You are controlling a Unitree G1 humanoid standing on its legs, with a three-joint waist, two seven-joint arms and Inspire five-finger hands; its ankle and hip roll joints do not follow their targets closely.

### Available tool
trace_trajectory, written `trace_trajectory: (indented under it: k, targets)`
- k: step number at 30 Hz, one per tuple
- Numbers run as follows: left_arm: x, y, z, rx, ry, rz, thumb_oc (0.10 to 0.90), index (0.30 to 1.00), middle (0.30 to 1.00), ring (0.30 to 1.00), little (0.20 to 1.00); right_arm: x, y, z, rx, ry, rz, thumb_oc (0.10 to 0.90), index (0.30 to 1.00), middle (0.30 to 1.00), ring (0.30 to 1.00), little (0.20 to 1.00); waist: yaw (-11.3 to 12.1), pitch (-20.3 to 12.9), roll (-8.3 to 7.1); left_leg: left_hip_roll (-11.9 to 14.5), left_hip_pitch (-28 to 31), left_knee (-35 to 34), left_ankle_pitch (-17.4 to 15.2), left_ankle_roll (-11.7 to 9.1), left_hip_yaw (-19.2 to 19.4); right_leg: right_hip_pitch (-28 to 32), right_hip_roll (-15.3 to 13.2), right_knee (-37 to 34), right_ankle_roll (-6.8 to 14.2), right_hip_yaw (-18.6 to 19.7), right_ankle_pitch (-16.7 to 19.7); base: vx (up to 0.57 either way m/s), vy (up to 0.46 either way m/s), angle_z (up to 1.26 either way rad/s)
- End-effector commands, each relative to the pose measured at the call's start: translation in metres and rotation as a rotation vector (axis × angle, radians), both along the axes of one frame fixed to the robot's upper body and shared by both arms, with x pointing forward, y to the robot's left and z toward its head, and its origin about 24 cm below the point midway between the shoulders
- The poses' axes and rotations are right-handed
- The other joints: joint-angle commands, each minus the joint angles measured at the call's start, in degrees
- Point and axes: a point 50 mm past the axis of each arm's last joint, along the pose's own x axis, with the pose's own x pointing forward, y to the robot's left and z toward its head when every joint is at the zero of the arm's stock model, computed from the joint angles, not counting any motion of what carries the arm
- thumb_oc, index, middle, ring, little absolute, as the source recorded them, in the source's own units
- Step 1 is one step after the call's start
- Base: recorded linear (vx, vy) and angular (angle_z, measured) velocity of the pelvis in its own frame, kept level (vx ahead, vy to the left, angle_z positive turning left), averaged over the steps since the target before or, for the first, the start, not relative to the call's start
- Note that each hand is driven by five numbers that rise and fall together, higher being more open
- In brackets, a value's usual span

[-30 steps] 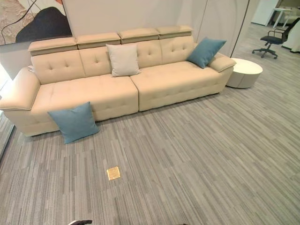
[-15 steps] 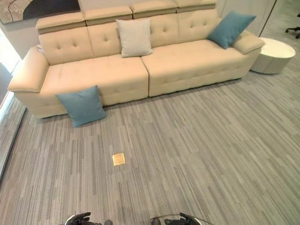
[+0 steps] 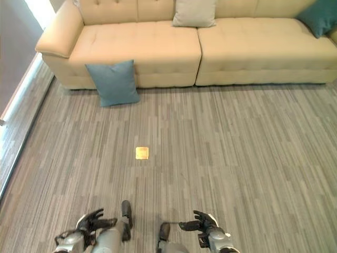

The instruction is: Pick up all the scattered cushions and arrange them neatly on the sofa.

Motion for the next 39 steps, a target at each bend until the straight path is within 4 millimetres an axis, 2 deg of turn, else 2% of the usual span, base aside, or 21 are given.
trace_trajectory:
  k: [1, 4, 6, 8, 9, 10, 12, 13, 14, 16, 20, 22, 24, 26, 27, 29, 30, 31, 34, 36, 39]
  targets:
    - [-0.064, 0.024, -0.010, 0.084, 0.216, 0.024, 0.800, 0.900, 0.900, 0.900, 0.900, -0.022, 0.015, -0.011, -0.034, 0.021, 0.092, 0.800, 0.900, 0.900, 0.900, 0.900, 1.2, -2.5, -4.75, -0.2, -2.0, 12.2, -4.6, 3.6, 0.7, 9.0, -5.2, 0.7, 7.6, 3.3, -9.6, 0.53, 0.344, -0.42]
    - [-0.071, 0.021, -0.012, 0.075, 0.248, 0.026, 0.800, 0.900, 0.900, 0.900, 0.900, -0.032, 0.025, -0.017, -0.016, 0.068, 0.116, 0.800, 0.900, 0.900, 0.900, 0.900, 1.4, -4.1, -6.57, -1.3, -0.9, 14.5, -7.0, 5.6, 2.3, 9.8, -8.2, 4.6, 8.7, 5.0, -9.9, 0.35, 0.248, -0.53]
    - [-0.062, 0.022, -0.010, 0.084, 0.226, -0.013, 0.800, 0.900, 0.900, 0.900, 0.900, -0.031, 0.029, -0.017, -0.015, 0.073, 0.162, 0.800, 0.900, 0.900, 0.900, 0.900, 1.6, -5.0, -7.71, -2.3, -0.1, 15.7, -9.1, 6.9, 2.9, 8.2, -9.6, 9.7, 10.1, 5.7, -9.2, 0.34, 0.240, -0.65]
    - [-0.045, 0.023, -0.007, 0.110, 0.179, -0.074, 0.800, 0.900, 0.900, 0.900, 0.900, -0.031, 0.032, -0.017, -0.024, 0.072, 0.216, 0.800, 0.900, 0.900, 0.900, 0.900, 1.3, -5.3, -8.84, -4.3, 1.8, 16.1, -11.9, 8.7, 3.3, 5.2, -11.1, 17.1, 12.3, 6.2, -5.9, 0.24, 0.223, 0.01]
    - [-0.045, 0.023, -0.007, 0.110, 0.179, -0.074, 0.800, 0.900, 0.900, 0.900, 0.900, -0.031, 0.032, -0.017, -0.024, 0.072, 0.216, 0.800, 0.900, 0.900, 0.900, 0.900, 1.3, -5.5, -8.76, -4.2, 1.6, 16.0, -11.7, 8.7, 3.3, 5.0, -11.0, 17.0, 12.2, 6.2, -5.8, 0.23, 0.290, 0.03]
    - [-0.021, 0.022, -0.001, 0.134, 0.103, -0.135, 0.800, 0.900, 0.900, 0.900, 0.900, -0.027, 0.035, -0.016, -0.014, 0.057, 0.235, 0.800, 0.900, 0.900, 0.900, 0.900, 0.4, -4.7, -8.46, -5.3, 3.6, 16.3, -13.9, 10.8, 3.5, 0.8, -12.8, 27.5, 13.6, 6.9, 0.1, 0.21, 0.264, 0.01]
    - [0.003, 0.021, 0.008, 0.168, 0.020, -0.186, 0.800, 0.900, 0.900, 0.900, 0.900, -0.023, 0.036, -0.014, -0.006, 0.036, 0.227, 0.800, 0.900, 0.900, 0.900, 0.900, -0.6, -3.6, -6.95, -5.8, 7.0, 15.8, -15.5, 12.3, 2.7, -3.3, -13.2, 35.8, 13.3, 7.7, 4.6, 0.32, 0.295, 0.18]
    - [0.014, 0.022, 0.012, 0.179, -0.019, -0.195, 0.800, 0.900, 0.900, 0.900, 0.900, -0.022, 0.039, -0.013, 0.005, 0.025, 0.220, 0.800, 0.900, 0.900, 0.900, 0.900, -1.2, -3.0, -6.12, -5.8, 8.9, 15.0, -16.1, 12.8, 2.1, -5.7, -13.1, 39.2, 12.7, 7.6, 4.8, 0.36, 0.206, 0.43]
    - [0.020, 0.023, 0.015, 0.192, -0.041, -0.202, 0.800, 0.900, 0.900, 0.900, 0.900, -0.023, 0.040, -0.013, 0.015, 0.020, 0.215, 0.800, 0.900, 0.900, 0.900, 0.900, -1.7, -2.8, -5.43, -5.7, 10.6, 14.0, -16.5, 12.9, 1.6, -8.1, -12.5, 39.5, 12.2, 7.0, 3.9, 0.50, 0.159, 0.61]
    - [0.021, 0.024, 0.016, 0.201, -0.049, -0.228, 0.800, 0.900, 0.900, 0.900, 0.900, -0.028, 0.041, -0.014, 0.046, 0.007, 0.200, 0.800, 0.900, 0.900, 0.900, 0.900, -4.3, -1.4, -5.06, -7.0, 16.3, 12.0, -18.8, 12.4, -0.5, -13.0, -11.4, 33.1, 10.8, 5.6, -0.6, 0.52, 0.058, 0.37]
    - [0.015, 0.019, 0.011, 0.188, -0.004, -0.239, 0.800, 0.900, 0.900, 0.900, 0.900, -0.037, 0.036, -0.017, 0.021, 0.045, 0.213, 0.800, 0.900, 0.900, 0.900, 0.900, -8.2, -0.9, -5.73, -8.2, 23.1, 9.4, -22.6, 10.7, -2.9, -19.5, -11.2, 15.2, 12.3, 5.7, 2.7, 0.47, -0.068, 0.37]
    - [0.007, 0.018, 0.007, 0.181, 0.038, -0.246, 0.800, 0.900, 0.900, 0.900, 0.900, -0.042, 0.033, -0.018, 0.003, 0.064, 0.226, 0.800, 0.900, 0.900, 0.900, 0.900, -9.6, -1.0, -4.86, -7.5, 25.8, 9.5, -23.9, 10.0, -3.8, -20.5, -10.6, 13.0, 12.8, 6.2, 3.6, 0.46, -0.075, 0.60]
    - [-0.006, 0.020, 0.003, 0.131, 0.062, -0.135, 0.800, 0.900, 0.900, 0.900, 0.900, -0.056, 0.031, -0.023, 0.004, 0.107, 0.221, 0.800, 0.900, 0.900, 0.900, 0.900, -10.3, -2.0, -4.78, -8.0, 27.3, 12.5, -25.8, 9.8, -5.9, -20.2, -8.9, 14.7, 11.8, 9.1, 3.5, 0.46, -0.113, 0.57]
    - [-0.031, 0.018, -0.005, 0.019, 0.093, 0.121, 0.800, 0.900, 0.900, 0.900, 0.900, -0.070, 0.025, -0.027, -0.005, 0.165, 0.217, 0.800, 0.900, 0.900, 0.900, 0.900, -9.7, -2.8, -4.58, -7.7, 25.3, 22.0, -23.5, 8.1, -5.7, -17.5, -7.2, 15.0, 9.7, 9.4, 2.9, 0.36, -0.157, 0.70]
    - [-0.030, 0.014, -0.006, 0.003, 0.085, 0.171, 0.800, 0.900, 0.900, 0.900, 0.900, -0.068, 0.021, -0.026, -0.021, 0.162, 0.214, 0.800, 0.900, 0.900, 0.900, 0.900, -9.0, -2.0, -4.90, -6.6, 20.1, 33.3, -19.4, 6.0, -4.9, -15.3, -6.8, 14.9, 8.1, 9.4, 2.1, 0.19, -0.153, 0.51]
    - [-0.024, 0.008, -0.006, -0.017, 0.060, 0.225, 0.800, 0.900, 0.900, 0.900, 0.900, -0.060, 0.016, -0.022, -0.039, 0.133, 0.192, 0.800, 0.900, 0.900, 0.900, 0.900, -8.3, -0.9, -6.84, -5.2, 13.3, 44.6, -14.7, 4.8, -2.6, -12.4, -7.5, 13.5, 6.2, 8.7, 0.6, 0.12, -0.151, 0.33]
    - [-0.017, 0.005, -0.004, -0.026, 0.038, 0.242, 0.800, 0.900, 0.900, 0.900, 0.900, -0.054, 0.016, -0.020, -0.040, 0.108, 0.175, 0.800, 0.900, 0.900, 0.900, 0.900, -7.8, -0.5, -7.11, -3.4, 11.1, 46.3, -14.6, 5.0, -1.0, -11.0, -7.1, 13.2, 5.5, 8.3, -0.5, 0.14, -0.116, 0.25]
    - [-0.011, 0.004, -0.003, -0.030, 0.006, 0.266, 0.800, 0.900, 0.900, 0.900, 0.900, -0.050, 0.015, -0.018, -0.046, 0.088, 0.161, 0.800, 0.900, 0.900, 0.900, 0.900, -7.2, -0.3, -7.53, -2.9, 9.2, 46.1, -15.3, 5.3, 0.2, -9.9, -7.0, 12.9, 5.3, 8.0, -1.2, 0.20, -0.053, 0.00]
    - [0.001, 0.001, 0.002, -0.019, -0.066, 0.242, 0.800, 0.900, 0.900, 0.900, 0.900, -0.039, 0.018, -0.014, -0.047, 0.024, 0.160, 0.800, 0.900, 0.900, 0.900, 0.900, -5.4, -0.4, -8.19, -2.7, 5.9, 35.4, -18.3, 7.0, 0.6, -7.5, -6.9, 12.3, 6.3, 7.5, -3.4, 0.27, 0.055, -0.03]
    - [0.004, 0.001, 0.004, -0.011, -0.085, 0.229, 0.800, 0.900, 0.900, 0.900, 0.900, -0.035, 0.020, -0.012, -0.055, 0.012, 0.177, 0.800, 0.900, 0.900, 0.900, 0.900, -4.6, -0.2, -8.51, -1.5, 4.6, 30.1, -18.1, 7.0, 0.4, -6.2, -7.1, 11.9, 6.8, 7.5, -4.2, 0.21, 0.113, -0.06]
    - [0.023, 0.007, 0.014, 0.049, -0.153, 0.159, 0.800, 0.900, 0.900, 0.900, 0.900, -0.024, 0.024, -0.009, -0.090, -0.022, 0.228, 0.800, 0.900, 0.900, 0.900, 0.900, -1.3, 0.7, -9.34, 4.8, 0.9, 16.1, -7.7, 4.0, -4.6, -1.2, -6.8, 10.7, 7.6, 8.1, -7.1, 0.37, 0.233, -0.20]
